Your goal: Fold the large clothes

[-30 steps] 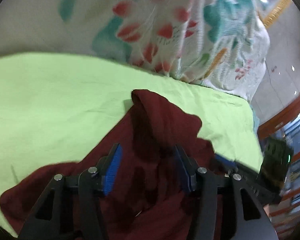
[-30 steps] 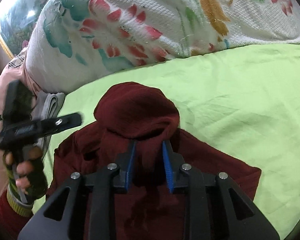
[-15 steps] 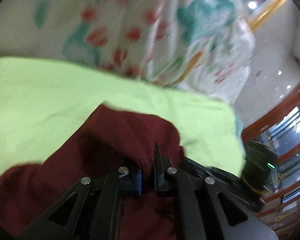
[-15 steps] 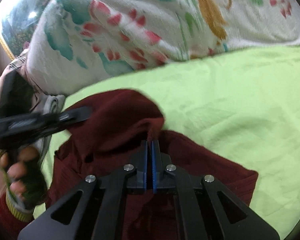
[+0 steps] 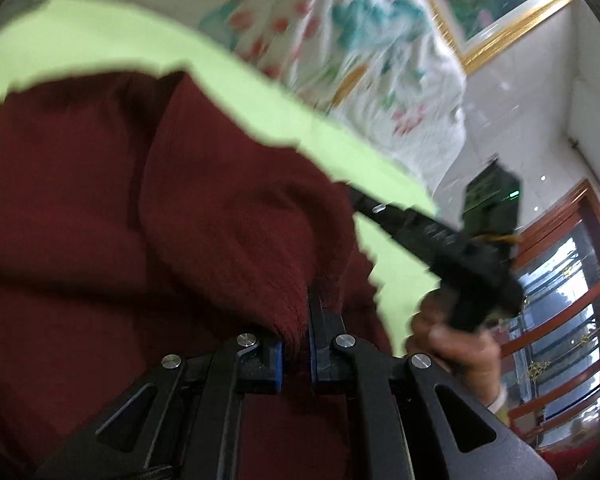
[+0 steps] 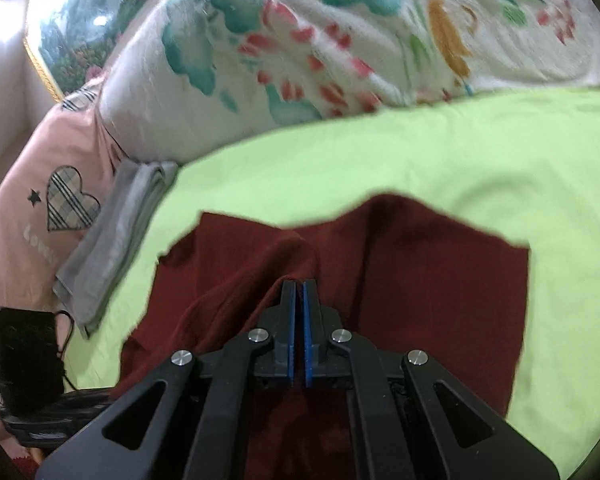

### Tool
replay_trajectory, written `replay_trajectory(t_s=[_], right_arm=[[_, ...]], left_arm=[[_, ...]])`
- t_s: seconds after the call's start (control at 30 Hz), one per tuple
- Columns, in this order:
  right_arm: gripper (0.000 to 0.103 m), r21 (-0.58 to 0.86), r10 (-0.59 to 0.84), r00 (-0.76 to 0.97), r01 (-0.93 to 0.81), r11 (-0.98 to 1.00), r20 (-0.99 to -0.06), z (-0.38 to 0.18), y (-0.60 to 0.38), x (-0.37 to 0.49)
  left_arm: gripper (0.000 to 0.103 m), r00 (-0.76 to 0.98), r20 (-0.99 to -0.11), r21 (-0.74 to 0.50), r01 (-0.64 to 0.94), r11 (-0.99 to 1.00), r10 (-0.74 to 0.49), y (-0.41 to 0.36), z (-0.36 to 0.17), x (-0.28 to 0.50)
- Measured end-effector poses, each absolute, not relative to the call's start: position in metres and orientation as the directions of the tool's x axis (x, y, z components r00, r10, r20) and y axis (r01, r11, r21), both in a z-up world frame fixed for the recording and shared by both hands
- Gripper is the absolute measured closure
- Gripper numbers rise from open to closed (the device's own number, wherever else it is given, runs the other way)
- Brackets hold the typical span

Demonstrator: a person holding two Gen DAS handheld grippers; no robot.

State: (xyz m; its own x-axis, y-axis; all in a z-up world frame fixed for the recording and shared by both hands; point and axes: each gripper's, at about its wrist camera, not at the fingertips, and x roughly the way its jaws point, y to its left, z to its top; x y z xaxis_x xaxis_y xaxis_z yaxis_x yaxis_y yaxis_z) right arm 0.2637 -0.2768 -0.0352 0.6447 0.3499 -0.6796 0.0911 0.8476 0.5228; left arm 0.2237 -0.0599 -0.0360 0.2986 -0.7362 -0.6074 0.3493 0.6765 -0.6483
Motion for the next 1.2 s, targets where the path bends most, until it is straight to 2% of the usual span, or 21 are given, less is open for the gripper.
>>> replay_trajectory(t_s=[0.17, 0.33, 0.5, 0.7, 0.73, 0.77, 0.8, 0.83, 0.87, 1.07, 1.2], right_arm=[[0.101, 0.558, 0.355, 0.616, 0.168, 0.812, -0.703, -0.059, -0.294, 0.237], [0.1, 0.612, 0.378, 0.622, 0.213, 0.761, -0.686, -0.066, -0.311, 0.219], [0.099, 0.675, 0.424, 0.629, 0.227, 0.702, -0.652, -0.073, -0.312, 0.227], [0.098, 0.729, 0.464, 0.64, 0.232, 0.644, -0.613, -0.077, -0.304, 0.238], [0.095, 0.733, 0.467, 0.64, 0.232, 0.639, -0.61, -0.077, -0.304, 0.238], [0.086, 0.735, 0.468, 0.641, 0.233, 0.636, -0.608, -0.077, -0.303, 0.239], [0.079, 0.736, 0.467, 0.643, 0.233, 0.635, -0.607, -0.076, -0.302, 0.239], [0.064, 0.736, 0.466, 0.645, 0.23, 0.636, -0.605, -0.075, -0.301, 0.239], [0.056, 0.736, 0.465, 0.65, 0.225, 0.639, -0.602, -0.074, -0.301, 0.238], [0.056, 0.745, 0.47, 0.655, 0.219, 0.63, -0.591, -0.075, -0.302, 0.237], [0.056, 0.747, 0.487, 0.635, 0.227, 0.625, -0.599, -0.083, -0.294, 0.245]], left_arm=[[0.084, 0.202, -0.699, -0.618, 0.311, 0.722, -0.686, -0.05, -0.071, 0.221], [0.055, 0.276, -0.702, -0.573, 0.328, 0.751, -0.656, -0.015, -0.045, 0.226], [0.05, 0.362, -0.678, -0.55, 0.328, 0.768, -0.64, -0.011, -0.019, 0.267], [0.05, 0.32, -0.724, -0.529, 0.309, 0.79, -0.611, -0.036, -0.041, 0.318], [0.05, 0.305, -0.735, -0.526, 0.306, 0.793, -0.605, -0.041, -0.047, 0.323], [0.05, 0.29, -0.743, -0.527, 0.303, 0.794, -0.603, -0.043, -0.054, 0.326], [0.057, 0.281, -0.744, -0.53, 0.304, 0.791, -0.607, -0.044, -0.059, 0.327], [0.085, 0.282, -0.739, -0.534, 0.31, 0.787, -0.612, -0.042, -0.061, 0.328], [0.099, 0.278, -0.735, -0.539, 0.315, 0.781, -0.619, -0.041, -0.063, 0.326], [0.098, 0.458, -0.664, -0.55, 0.238, 0.801, -0.592, 0.017, -0.038, 0.307], [0.098, 0.462, -0.69, -0.548, 0.171, 0.819, -0.558, 0.05, -0.05, 0.308]])
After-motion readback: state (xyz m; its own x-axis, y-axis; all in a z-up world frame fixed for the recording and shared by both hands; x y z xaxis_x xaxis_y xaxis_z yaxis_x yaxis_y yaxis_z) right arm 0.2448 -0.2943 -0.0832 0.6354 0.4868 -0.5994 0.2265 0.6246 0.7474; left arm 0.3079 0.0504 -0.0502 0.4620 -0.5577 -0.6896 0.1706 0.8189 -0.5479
